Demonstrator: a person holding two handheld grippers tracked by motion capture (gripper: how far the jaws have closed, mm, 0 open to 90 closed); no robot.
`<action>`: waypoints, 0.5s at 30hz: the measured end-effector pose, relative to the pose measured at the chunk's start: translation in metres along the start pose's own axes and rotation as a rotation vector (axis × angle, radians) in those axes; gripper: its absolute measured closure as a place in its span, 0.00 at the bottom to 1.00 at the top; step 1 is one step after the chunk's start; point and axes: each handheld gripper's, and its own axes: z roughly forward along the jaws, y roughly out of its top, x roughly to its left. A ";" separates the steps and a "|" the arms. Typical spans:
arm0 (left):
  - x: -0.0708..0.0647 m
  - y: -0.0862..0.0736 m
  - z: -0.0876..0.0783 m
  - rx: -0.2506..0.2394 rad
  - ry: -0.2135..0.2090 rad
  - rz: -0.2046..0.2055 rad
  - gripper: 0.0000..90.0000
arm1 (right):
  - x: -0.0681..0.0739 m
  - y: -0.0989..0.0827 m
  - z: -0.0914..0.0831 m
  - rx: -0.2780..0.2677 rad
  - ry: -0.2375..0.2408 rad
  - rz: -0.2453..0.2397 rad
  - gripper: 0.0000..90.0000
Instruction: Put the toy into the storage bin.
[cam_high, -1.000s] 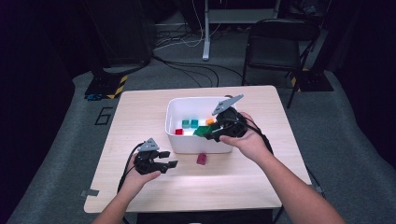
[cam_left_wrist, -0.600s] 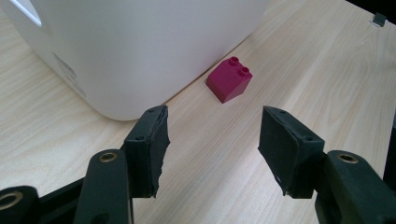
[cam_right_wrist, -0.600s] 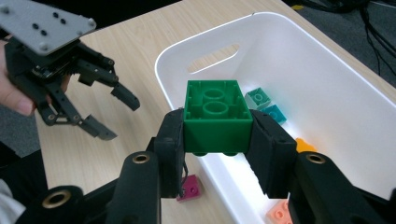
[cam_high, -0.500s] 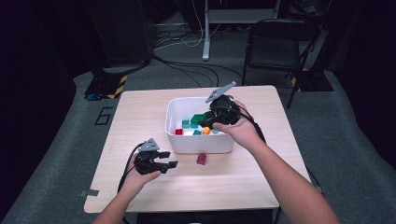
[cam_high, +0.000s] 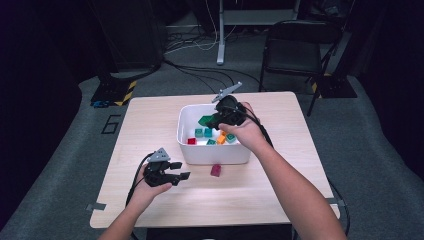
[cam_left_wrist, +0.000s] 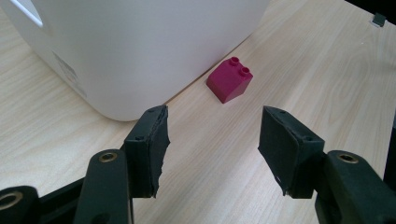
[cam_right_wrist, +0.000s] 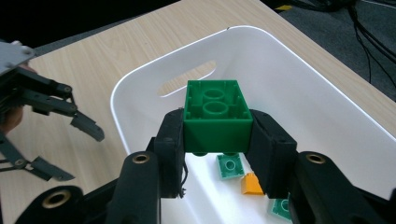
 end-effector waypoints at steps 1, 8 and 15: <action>0.000 0.000 0.000 0.000 0.000 0.001 0.47 | -0.002 0.001 0.004 0.000 -0.004 -0.004 0.65; 0.000 0.000 0.000 -0.010 0.003 0.000 0.47 | -0.012 0.004 0.027 0.014 -0.016 0.012 0.65; 0.001 0.000 0.000 -0.004 -0.002 0.006 0.47 | -0.024 0.002 0.047 0.035 -0.049 0.033 0.65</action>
